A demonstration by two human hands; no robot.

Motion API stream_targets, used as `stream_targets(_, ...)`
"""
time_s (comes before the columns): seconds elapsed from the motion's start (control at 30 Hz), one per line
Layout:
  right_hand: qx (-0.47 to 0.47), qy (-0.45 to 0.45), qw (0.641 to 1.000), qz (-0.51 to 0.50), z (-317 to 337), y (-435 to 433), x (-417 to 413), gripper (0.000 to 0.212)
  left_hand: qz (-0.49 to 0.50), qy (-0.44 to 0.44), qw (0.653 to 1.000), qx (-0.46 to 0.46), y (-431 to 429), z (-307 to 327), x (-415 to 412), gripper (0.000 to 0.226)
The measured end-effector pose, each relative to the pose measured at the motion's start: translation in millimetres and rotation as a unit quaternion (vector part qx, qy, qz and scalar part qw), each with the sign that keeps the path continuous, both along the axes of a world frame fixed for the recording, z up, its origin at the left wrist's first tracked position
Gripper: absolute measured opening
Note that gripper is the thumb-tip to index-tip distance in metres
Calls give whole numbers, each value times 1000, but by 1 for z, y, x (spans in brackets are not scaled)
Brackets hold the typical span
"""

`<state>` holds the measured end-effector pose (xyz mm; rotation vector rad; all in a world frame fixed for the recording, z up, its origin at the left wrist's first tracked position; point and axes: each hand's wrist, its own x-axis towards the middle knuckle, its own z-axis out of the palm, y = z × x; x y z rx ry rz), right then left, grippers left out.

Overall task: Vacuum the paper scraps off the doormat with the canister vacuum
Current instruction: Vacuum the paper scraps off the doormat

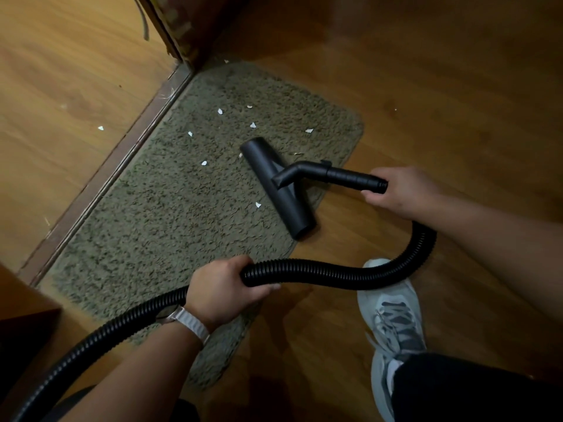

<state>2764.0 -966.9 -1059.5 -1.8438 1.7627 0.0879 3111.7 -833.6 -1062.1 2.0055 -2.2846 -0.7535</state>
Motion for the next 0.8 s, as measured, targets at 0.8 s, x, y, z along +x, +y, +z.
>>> stream_targets(0.8,-42,35,998,42,5,-22,20,26,-4,-29,1000,9,-4,3,1,74)
